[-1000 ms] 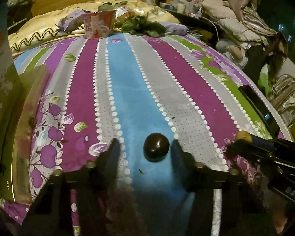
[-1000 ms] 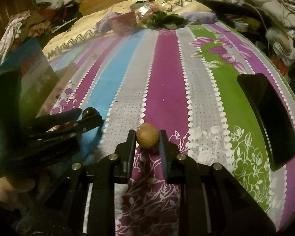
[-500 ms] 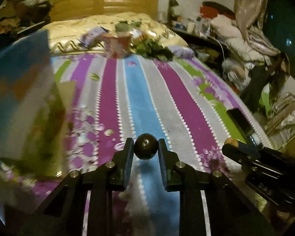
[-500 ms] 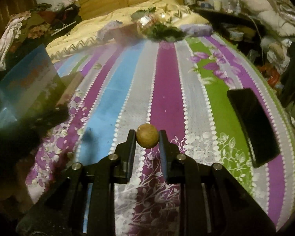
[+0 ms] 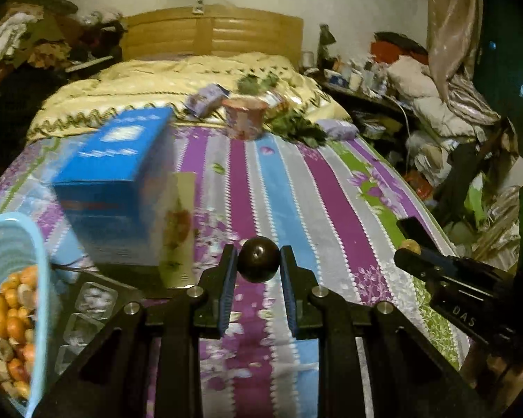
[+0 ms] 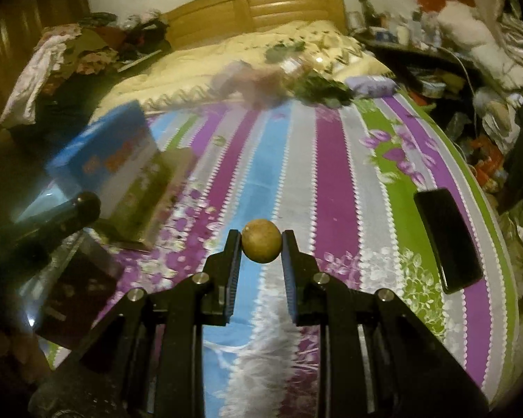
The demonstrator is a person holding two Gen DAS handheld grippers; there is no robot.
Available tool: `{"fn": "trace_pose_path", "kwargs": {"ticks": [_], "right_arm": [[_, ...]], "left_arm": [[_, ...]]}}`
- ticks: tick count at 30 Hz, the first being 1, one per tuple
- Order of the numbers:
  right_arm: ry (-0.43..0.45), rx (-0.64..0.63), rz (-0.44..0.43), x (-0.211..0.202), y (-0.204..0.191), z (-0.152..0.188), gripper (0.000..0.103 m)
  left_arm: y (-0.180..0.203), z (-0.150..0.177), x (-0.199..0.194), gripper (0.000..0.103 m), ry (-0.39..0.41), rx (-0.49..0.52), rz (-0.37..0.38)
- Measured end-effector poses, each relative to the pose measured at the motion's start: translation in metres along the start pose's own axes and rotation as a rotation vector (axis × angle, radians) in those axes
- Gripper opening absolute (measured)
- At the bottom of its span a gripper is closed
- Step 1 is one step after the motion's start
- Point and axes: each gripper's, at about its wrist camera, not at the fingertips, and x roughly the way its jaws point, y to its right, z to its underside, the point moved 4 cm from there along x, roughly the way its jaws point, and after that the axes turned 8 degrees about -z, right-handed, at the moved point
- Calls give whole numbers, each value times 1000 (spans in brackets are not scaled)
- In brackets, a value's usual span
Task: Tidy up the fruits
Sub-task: 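Carry the brownish fruit and dark plum with both tools over the basket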
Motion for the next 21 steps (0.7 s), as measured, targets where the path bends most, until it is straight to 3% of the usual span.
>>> {"fn": "trace_pose_path", "kwargs": {"ticks": [9,21], "right_arm": [[15,-80,-103,-4,-70,-24,24],[-27,-228,-290,11,-196,-42,24]], "left_arm": [[-78,-7,-51,24,49,-94,-125],[-211,4,-112,24,92,-270,-314]]}}
